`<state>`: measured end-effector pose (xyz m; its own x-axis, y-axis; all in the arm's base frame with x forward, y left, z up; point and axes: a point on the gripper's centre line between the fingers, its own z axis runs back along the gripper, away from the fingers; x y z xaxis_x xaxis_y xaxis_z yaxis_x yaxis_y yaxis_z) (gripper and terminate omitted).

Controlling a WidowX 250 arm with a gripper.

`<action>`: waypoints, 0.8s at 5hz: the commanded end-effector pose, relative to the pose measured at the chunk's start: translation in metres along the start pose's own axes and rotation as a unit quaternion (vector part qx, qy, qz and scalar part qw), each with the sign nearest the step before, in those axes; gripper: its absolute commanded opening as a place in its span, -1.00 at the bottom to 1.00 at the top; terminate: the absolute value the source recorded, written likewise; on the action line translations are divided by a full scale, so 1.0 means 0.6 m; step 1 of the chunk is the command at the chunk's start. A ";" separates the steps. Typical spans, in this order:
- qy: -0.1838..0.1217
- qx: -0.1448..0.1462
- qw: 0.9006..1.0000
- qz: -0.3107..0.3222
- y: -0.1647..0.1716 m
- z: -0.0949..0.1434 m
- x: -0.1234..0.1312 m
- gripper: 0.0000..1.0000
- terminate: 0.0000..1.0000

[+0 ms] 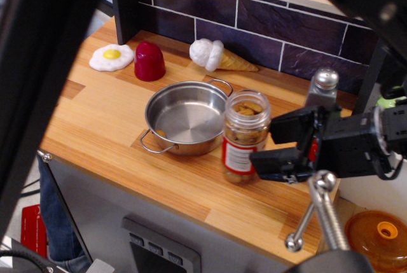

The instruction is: Pour almonds in pot

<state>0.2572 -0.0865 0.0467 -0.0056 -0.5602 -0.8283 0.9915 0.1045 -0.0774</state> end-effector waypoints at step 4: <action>0.077 0.045 0.992 0.084 -0.005 -0.069 -0.023 1.00 -1.00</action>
<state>0.2523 -0.0473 0.0323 0.1149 -0.3995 -0.9095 0.9909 0.1106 0.0766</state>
